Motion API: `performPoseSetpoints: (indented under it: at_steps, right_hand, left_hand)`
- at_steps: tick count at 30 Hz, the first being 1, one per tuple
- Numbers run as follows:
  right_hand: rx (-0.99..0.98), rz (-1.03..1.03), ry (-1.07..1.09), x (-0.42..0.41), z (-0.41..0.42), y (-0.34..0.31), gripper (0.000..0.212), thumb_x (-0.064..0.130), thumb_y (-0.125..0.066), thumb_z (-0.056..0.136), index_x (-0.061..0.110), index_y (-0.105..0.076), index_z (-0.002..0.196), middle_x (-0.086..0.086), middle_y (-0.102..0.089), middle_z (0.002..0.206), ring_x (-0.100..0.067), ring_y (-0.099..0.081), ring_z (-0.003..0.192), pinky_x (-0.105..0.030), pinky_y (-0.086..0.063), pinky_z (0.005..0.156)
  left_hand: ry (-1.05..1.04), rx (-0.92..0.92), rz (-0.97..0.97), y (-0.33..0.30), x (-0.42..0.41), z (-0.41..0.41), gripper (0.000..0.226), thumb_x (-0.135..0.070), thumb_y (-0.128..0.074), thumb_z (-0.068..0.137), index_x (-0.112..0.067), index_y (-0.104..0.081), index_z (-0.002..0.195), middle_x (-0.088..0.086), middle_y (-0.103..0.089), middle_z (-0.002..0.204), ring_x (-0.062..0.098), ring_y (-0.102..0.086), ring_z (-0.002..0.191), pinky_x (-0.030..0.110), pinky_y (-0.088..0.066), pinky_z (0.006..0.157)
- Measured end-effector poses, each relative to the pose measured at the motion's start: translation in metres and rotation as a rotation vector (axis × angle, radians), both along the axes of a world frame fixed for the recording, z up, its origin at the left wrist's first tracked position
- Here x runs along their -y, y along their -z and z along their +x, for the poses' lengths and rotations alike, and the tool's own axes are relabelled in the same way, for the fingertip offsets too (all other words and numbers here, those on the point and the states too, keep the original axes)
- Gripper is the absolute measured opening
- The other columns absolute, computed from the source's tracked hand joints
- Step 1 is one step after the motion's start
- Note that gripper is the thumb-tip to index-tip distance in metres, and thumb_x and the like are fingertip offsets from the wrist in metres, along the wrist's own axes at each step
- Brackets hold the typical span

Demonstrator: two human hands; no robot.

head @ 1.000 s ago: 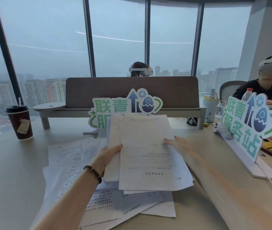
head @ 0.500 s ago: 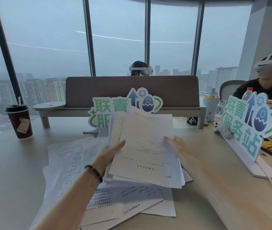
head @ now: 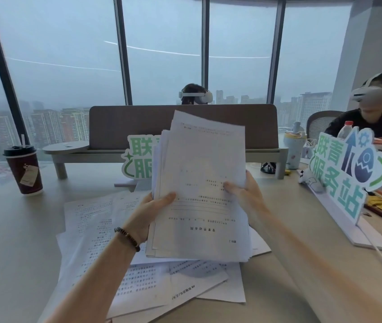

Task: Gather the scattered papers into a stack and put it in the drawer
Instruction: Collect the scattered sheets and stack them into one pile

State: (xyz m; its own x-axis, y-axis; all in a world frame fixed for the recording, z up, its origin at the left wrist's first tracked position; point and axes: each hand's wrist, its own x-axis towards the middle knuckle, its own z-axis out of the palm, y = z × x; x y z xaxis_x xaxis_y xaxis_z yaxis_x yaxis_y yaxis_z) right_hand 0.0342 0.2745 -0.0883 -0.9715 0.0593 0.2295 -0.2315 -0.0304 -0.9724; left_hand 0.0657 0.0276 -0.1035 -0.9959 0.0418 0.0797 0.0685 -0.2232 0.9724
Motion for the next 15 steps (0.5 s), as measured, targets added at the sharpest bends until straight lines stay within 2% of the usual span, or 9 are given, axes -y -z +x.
performPoseSetpoints:
  at_steps: [3, 7, 11, 12, 15]
  right_hand:
    - [-0.118, 0.007, 0.037, 0.002, 0.005, -0.011, 0.036, 0.008, -0.063, 0.092, 0.029, -0.052, 0.119, 0.004, -0.069, 0.11, -0.013, -0.069, 0.097, -0.03, -0.057, 0.073]
    - [-0.226, -0.005, 0.017, 0.0, 0.012, -0.023, 0.038, 0.005, -0.064, 0.093, 0.028, -0.053, 0.121, 0.007, -0.07, 0.105, -0.006, -0.071, 0.09, -0.023, -0.059, 0.07]
    - [-0.143, -0.014, -0.033, -0.006, 0.006, -0.021, 0.034, 0.003, -0.067, 0.089, 0.022, -0.063, 0.117, 0.002, -0.075, 0.104, -0.019, -0.073, 0.096, -0.04, -0.06, 0.081]
    - [-0.114, 0.01, -0.019, -0.006, 0.003, -0.017, 0.034, 0.003, -0.067, 0.089, 0.022, -0.064, 0.117, 0.003, -0.075, 0.104, -0.02, -0.072, 0.098, -0.041, -0.059, 0.083]
    - [-0.108, 0.141, 0.031, -0.002, -0.002, -0.005, 0.038, 0.006, -0.063, 0.092, 0.025, -0.059, 0.124, 0.006, -0.07, 0.11, -0.016, -0.066, 0.104, -0.03, -0.054, 0.078]
  left_hand:
    - [-0.043, -0.079, -0.015, -0.006, -0.004, 0.004, 0.02, -0.015, -0.064, 0.093, -0.017, -0.066, 0.113, 0.011, -0.075, 0.104, 0.034, -0.071, 0.096, 0.052, -0.059, 0.082]
    - [-0.039, -0.111, 0.031, -0.009, -0.004, 0.007, 0.02, -0.013, -0.062, 0.093, -0.018, -0.067, 0.112, 0.011, -0.074, 0.104, 0.034, -0.07, 0.095, 0.054, -0.059, 0.079]
    - [0.019, -0.085, 0.05, -0.004, -0.002, 0.003, 0.027, -0.011, -0.061, 0.094, -0.021, -0.063, 0.118, 0.01, -0.074, 0.104, 0.032, -0.071, 0.092, 0.053, -0.06, 0.077]
    - [0.02, -0.079, 0.029, 0.001, -0.004, 0.002, 0.031, -0.009, -0.061, 0.094, -0.023, -0.061, 0.122, 0.01, -0.074, 0.107, 0.033, -0.071, 0.094, 0.051, -0.06, 0.076]
    - [0.006, -0.106, -0.061, 0.011, -0.011, -0.001, 0.044, -0.005, -0.06, 0.095, -0.028, -0.052, 0.131, 0.01, -0.071, 0.117, 0.034, -0.07, 0.102, 0.052, -0.059, 0.081]
